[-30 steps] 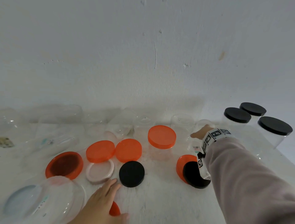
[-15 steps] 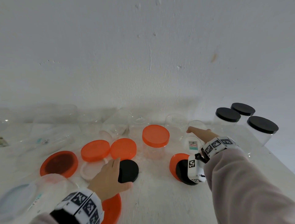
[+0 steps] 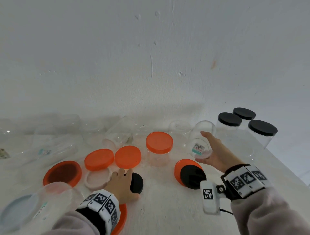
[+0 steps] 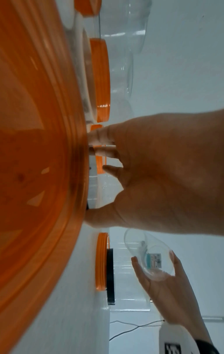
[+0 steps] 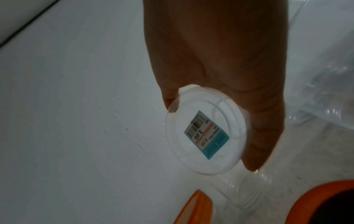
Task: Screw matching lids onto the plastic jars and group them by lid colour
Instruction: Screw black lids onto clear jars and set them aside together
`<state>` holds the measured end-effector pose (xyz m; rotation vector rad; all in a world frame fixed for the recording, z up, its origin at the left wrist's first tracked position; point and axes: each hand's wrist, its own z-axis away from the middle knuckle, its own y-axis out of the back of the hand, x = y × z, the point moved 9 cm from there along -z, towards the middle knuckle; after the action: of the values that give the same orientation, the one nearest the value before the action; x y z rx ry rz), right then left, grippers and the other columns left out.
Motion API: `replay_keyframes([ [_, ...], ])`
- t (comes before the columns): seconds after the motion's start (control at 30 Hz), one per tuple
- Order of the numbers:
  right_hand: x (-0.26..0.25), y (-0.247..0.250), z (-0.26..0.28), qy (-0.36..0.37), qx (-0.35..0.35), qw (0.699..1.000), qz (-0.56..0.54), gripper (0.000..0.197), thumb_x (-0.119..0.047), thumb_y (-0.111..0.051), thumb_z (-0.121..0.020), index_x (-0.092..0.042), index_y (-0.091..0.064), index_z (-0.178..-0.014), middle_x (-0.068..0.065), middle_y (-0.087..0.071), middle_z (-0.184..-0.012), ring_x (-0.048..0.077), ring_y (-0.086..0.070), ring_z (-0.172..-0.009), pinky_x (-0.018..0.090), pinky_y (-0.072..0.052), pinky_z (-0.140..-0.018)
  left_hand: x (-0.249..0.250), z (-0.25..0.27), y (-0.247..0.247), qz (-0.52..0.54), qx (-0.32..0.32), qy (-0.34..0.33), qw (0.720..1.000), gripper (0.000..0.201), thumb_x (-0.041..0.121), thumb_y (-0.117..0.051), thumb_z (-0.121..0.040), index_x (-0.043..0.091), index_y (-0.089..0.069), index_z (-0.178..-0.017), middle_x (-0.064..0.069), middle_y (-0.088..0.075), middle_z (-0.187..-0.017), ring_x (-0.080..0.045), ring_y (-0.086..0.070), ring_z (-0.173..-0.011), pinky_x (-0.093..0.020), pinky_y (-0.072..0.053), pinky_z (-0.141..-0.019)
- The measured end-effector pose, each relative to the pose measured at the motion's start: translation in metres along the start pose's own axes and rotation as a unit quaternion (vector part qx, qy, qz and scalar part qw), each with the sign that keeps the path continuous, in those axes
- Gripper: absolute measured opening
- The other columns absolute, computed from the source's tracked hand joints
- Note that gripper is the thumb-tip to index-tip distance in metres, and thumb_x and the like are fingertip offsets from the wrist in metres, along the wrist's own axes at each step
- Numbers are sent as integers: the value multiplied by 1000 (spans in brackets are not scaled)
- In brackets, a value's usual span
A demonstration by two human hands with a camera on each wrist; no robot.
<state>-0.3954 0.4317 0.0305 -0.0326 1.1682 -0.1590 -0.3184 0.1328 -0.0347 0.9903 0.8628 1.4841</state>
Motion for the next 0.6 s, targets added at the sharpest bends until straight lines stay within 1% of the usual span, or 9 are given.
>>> replay_keyframes([
  [0.1, 1, -12, 27, 16, -57, 996, -60, 53, -35, -63, -86, -17, -43, -131, 24, -59, -121, 39, -64, -103, 48, -54, -83, -3, 4, 6, 8, 37, -18, 999, 93, 57, -55, -82, 21, -4, -152, -5, -22, -150, -28, -20, -138, -38, -29, -110],
  [0.17, 4, -21, 43, 11, -94, 991, -96, 52, -28, -69, -75, -13, -49, -121, 25, -65, -111, 37, -69, -92, 43, -55, -73, -5, 6, 12, 24, 65, -26, 997, 96, 61, -56, -80, 22, -5, -153, -3, -21, -153, -27, -16, -142, -40, -24, -113],
  [0.2, 8, -26, 50, 3, -116, 988, -106, 52, -25, -70, -70, -10, -51, -116, 27, -63, -113, 38, -69, -92, 43, -55, -72, -5, 7, 17, 37, 82, -29, 996, 97, 62, -57, -80, 23, -7, -153, -2, -21, -154, -26, -15, -143, -40, -23, -114],
  [0.27, 17, -39, 60, -7, -167, 981, -101, 50, -21, -78, -65, -7, -54, -107, 25, -59, -119, 41, -66, -98, 46, -57, -77, -6, 11, 28, 70, 120, -33, 990, 95, 63, -58, -79, 23, -11, -152, -1, -24, -153, -24, -19, -143, -38, -22, -114],
  [0.33, 26, -50, 66, -5, -208, 975, -73, 65, -20, -92, -48, -8, -56, -101, 16, -63, -107, 37, -66, -97, 47, -57, -80, -8, 15, 39, 138, 150, -39, 978, 96, 64, -61, -78, 21, -16, -151, -1, -28, -151, -23, -25, -140, -38, -26, -112],
  [0.4, 37, -58, 69, -3, -207, 978, -9, 87, -17, -92, -38, -13, -50, -115, 11, -65, -99, 26, -67, -88, 40, -57, -75, -11, 21, 52, 236, 174, -46, 955, 100, 67, -66, -72, 20, -23, -150, -1, -33, -148, -20, -34, -135, -36, -34, -108],
  [0.47, 45, -67, 71, 13, -205, 977, 62, 93, -16, -87, -41, -20, -43, -123, 6, -62, -97, 18, -64, -80, 31, -53, -69, -12, 29, 66, 311, 196, -59, 928, 103, 73, -65, -64, 19, -31, -146, 2, -45, -137, -15, -47, -122, -28, -43, -95],
  [0.53, 51, -77, 73, 39, -218, 968, 119, 93, -12, -87, -44, -24, -42, -124, 4, -57, -103, 16, -63, -88, 28, -52, -70, -12, 37, 80, 368, 213, -70, 902, 106, 78, -58, -56, 19, -37, -142, 9, -52, -121, -7, -53, -105, -18, -43, -78],
  [0.6, 60, -87, 75, 61, -232, 950, 202, 98, -13, -90, -50, -28, -37, -130, 1, -53, -118, 15, -61, -104, 26, -53, -77, -13, 43, 88, 418, 222, -74, 878, 108, 79, -55, -53, 20, -37, -142, 11, -54, -119, -5, -54, -102, -16, -40, -73],
])
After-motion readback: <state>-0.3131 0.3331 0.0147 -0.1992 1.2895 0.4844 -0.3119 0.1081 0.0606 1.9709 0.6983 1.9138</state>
